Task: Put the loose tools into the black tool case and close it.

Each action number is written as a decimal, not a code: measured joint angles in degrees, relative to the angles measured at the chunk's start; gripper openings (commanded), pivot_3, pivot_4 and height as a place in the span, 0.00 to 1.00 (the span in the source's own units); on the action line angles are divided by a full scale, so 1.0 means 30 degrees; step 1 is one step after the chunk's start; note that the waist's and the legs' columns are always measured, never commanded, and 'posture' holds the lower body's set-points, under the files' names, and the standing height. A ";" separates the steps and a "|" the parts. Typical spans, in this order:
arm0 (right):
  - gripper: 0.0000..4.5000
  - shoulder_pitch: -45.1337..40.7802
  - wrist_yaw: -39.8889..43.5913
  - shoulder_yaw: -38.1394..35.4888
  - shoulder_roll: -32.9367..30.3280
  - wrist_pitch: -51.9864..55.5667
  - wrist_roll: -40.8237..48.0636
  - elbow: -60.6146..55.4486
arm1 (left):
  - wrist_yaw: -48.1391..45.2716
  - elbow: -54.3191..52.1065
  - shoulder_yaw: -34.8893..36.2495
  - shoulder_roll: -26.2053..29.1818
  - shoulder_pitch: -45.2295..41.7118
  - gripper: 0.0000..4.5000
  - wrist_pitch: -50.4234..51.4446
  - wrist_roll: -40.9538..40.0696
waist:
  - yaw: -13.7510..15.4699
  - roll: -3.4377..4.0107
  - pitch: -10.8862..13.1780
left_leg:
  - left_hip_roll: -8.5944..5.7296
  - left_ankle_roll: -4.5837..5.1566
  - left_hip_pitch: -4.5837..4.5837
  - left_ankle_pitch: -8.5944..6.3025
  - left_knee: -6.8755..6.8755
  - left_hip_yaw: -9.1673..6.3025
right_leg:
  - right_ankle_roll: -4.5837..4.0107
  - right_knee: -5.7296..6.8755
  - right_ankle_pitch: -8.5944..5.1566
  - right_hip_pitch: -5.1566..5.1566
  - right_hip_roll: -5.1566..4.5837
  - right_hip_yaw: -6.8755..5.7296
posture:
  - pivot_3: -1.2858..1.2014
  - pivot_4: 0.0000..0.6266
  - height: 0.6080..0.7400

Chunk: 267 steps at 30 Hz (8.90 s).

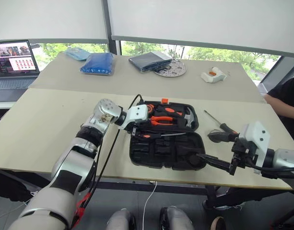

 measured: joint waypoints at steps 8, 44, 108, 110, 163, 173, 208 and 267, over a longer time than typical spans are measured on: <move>1.00 -0.0005 -0.0047 0.0003 0.0237 0.0001 -0.0009 0.0002 | -0.0090 -0.0461 0.0272 -0.0439 -0.0187 0.43 0.0281 -0.0248 | -0.0026 0.0001 -0.0001 | -0.0015 0.0016 -0.0004 -0.0010 0.0014 0.0002 | 0.0008 -0.0006 0.0004 0.0004 -0.0006 0.0004 | 0.52 0.24 0.84; 1.00 0.6198 -0.2067 -0.8733 0.0918 0.2677 -0.0716 0.0717 | -0.2281 -1.4400 0.5494 0.4258 0.5063 1.00 1.3454 -0.9035 | -0.0128 0.0096 -0.0037 | -0.0026 0.0021 0.0090 -0.0019 0.0039 0.0004 | 0.0111 0.0019 0.0008 0.0090 -0.0032 0.0071 | 0.52 0.24 0.84; 0.21 -1.3849 0.7142 1.3722 0.0481 -0.3596 -1.2553 1.0665 | -0.1077 -1.7474 0.4661 0.8799 0.8494 1.00 1.2586 -1.0266 | -0.0484 0.0477 0.0119 | -0.0023 -0.0162 -0.0081 0.0120 0.0030 0.0056 | 0.0015 0.0091 -0.0019 -0.0105 0.0023 -0.0010 | 0.52 0.24 0.84; 0.21 -1.3834 0.7197 1.3832 0.0364 -0.4617 -1.3107 1.1139 | -0.1021 -1.7491 0.4602 0.8619 0.8467 1.00 1.2586 -1.0266 | -0.0546 0.0477 0.0119 | -0.0023 -0.0162 -0.0074 0.0120 0.0031 0.0064 | 0.0018 0.0099 -0.0021 -0.0104 0.0023 -0.0004 | 0.52 0.24 0.84; 0.01 -1.2996 0.5152 1.3122 0.4143 0.0564 -1.1178 0.9403 | -0.0884 -1.5699 0.4095 0.7712 0.7124 1.00 1.1082 -0.9431 | -0.0594 0.0473 0.0117 | -0.0016 -0.0161 -0.0049 0.0121 0.0035 0.0075 | 0.0008 0.0125 -0.0017 -0.0096 0.0035 0.0009 | 0.52 0.24 0.84; 0.01 -1.3964 0.5488 1.1894 0.4355 0.2644 -0.9067 0.8379 | -0.0931 -1.5643 0.4085 0.7713 0.7109 1.00 1.1052 -0.9403 | -0.0608 0.0464 0.0113 | -0.0017 -0.0162 -0.0011 0.0121 0.0046 0.0083 | -0.0010 0.0225 -0.0025 -0.0099 0.0024 0.0029 | 0.52 0.24 0.84; 0.94 -0.9004 0.2214 0.3402 0.4267 0.5065 -0.0706 0.0846 | 0.4205 -1.8198 1.2464 1.0353 1.8681 1.00 1.3649 -0.9561 | -0.0578 0.0322 0.0040 | 0.0005 -0.0194 0.0044 0.0093 -0.0049 0.0040 | -0.0113 0.0238 -0.0128 -0.0104 -0.0090 0.0013 | 0.52 0.24 0.84; 1.00 -0.5173 0.0098 0.4476 0.1104 0.3997 0.1609 -0.1961 | 0.9858 -1.4819 0.4126 0.8996 1.0018 0.10 1.7000 -0.6637 | 0.0299 0.0212 0.0052 | 0.0019 -0.0309 0.0033 0.0035 -0.0058 0.0004 | -0.0183 0.0222 -0.0116 -0.0084 -0.0124 0.0015 | 0.52 0.24 0.84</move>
